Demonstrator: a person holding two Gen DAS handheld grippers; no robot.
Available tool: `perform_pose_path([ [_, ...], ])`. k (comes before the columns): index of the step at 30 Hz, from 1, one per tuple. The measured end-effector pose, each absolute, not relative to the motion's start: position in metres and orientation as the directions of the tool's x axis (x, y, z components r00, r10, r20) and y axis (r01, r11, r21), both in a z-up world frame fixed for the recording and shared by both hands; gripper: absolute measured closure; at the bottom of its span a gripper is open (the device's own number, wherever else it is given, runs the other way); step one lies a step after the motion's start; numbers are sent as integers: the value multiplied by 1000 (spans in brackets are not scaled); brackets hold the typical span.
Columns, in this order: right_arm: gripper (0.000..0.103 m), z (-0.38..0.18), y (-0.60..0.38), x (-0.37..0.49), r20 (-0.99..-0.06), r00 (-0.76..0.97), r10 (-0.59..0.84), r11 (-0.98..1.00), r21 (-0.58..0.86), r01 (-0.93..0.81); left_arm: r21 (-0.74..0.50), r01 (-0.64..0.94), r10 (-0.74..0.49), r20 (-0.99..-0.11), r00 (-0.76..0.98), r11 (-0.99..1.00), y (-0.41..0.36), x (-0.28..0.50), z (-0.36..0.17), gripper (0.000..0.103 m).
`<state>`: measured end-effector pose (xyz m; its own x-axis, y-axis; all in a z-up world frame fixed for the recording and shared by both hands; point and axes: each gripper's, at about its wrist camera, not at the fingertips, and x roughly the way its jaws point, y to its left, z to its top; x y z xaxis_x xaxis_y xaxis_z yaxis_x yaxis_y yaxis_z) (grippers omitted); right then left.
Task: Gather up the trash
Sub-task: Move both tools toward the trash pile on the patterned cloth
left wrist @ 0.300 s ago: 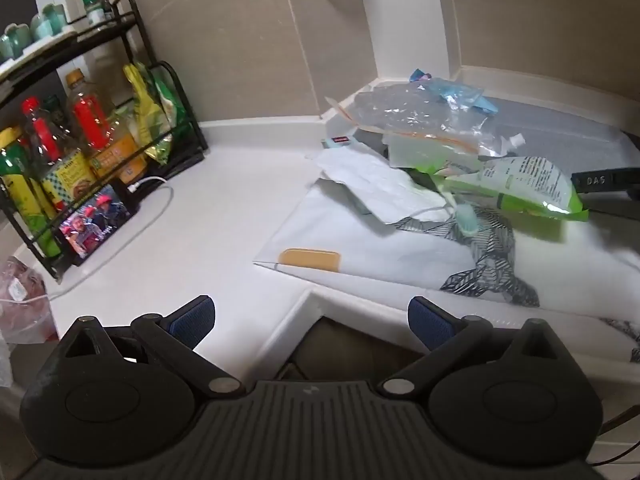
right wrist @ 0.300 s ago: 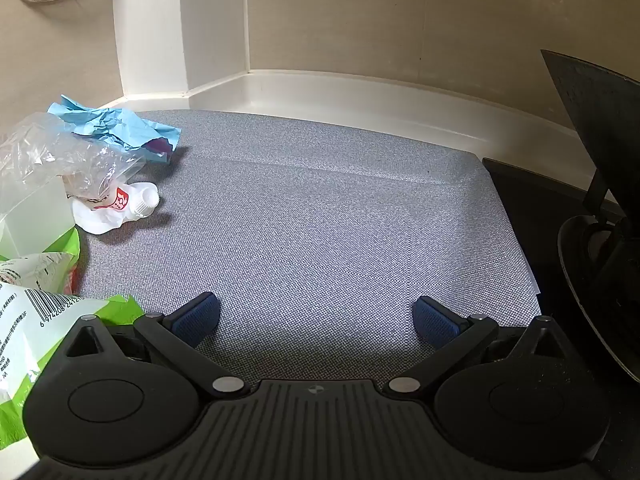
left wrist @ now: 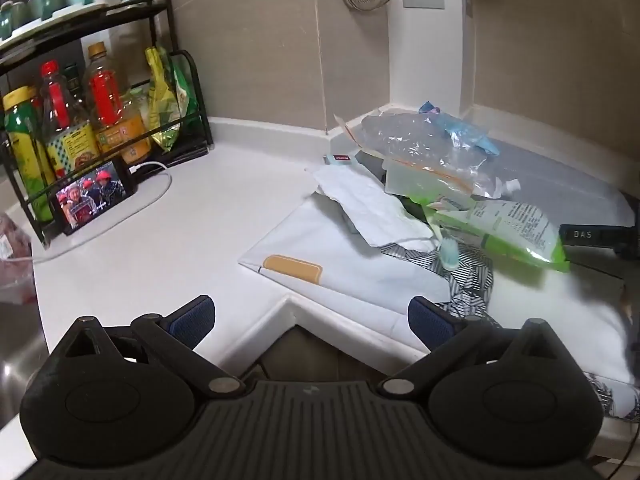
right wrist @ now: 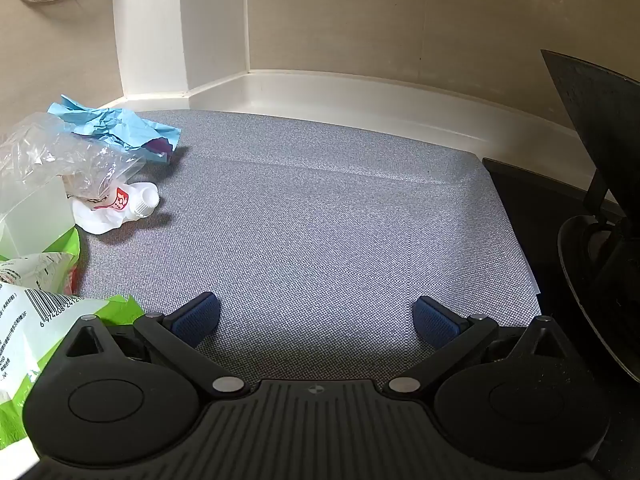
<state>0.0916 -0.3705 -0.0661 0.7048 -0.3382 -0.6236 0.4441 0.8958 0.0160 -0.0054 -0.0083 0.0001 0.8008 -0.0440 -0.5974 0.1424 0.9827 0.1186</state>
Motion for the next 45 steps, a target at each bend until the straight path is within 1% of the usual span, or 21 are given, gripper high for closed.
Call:
perform_pose_path([
  [5,0,-66,-370,92,-624,705,-338,896,16,444,124,115,-18,-597,802,986,-15,-20,-1,0],
  [13,0,-66,-371,91,-623,705,-337,896,18,444,148,118,-6,-598,801,982,-12,-49,4,0],
  [15,0,-65,-371,87,-631,710,-313,908,22,419,148,113,-2,-596,803,982,-11,-55,7,0],
  [18,0,-60,-359,66,-648,727,-228,940,49,338,134,117,-10,-613,790,984,-11,-62,7,0],
  [20,0,-50,-349,50,-622,748,-234,951,15,310,125,124,-18,-628,778,984,-10,-65,5,0],
  [21,0,-41,-337,32,-581,771,-261,954,-31,300,124,123,-17,-632,775,985,-10,-67,5,0],
  [24,0,-15,-309,-17,-465,834,-295,955,-108,278,139,115,-2,-630,777,984,-13,-74,5,0],
  [27,0,7,-281,-79,-353,897,-266,964,-92,249,156,116,5,-616,788,981,-14,-86,7,0],
  [30,0,13,-263,-128,-284,930,-232,972,-22,235,167,123,2,-600,800,978,-13,-101,10,0],
  [33,0,15,-253,-148,-315,932,-177,983,-1,186,158,137,-16,-594,804,978,-12,-115,9,0],
  [35,0,15,-246,-158,-321,934,-156,987,-11,161,146,147,-32,-595,803,978,-9,-121,10,0],
  [40,0,16,-230,-174,-308,934,-183,982,-91,163,121,150,-43,-624,780,981,-4,-129,8,0],
  [45,0,20,-231,-176,-314,929,-195,980,-87,177,67,152,-73,-648,758,986,4,-128,6,0],
])
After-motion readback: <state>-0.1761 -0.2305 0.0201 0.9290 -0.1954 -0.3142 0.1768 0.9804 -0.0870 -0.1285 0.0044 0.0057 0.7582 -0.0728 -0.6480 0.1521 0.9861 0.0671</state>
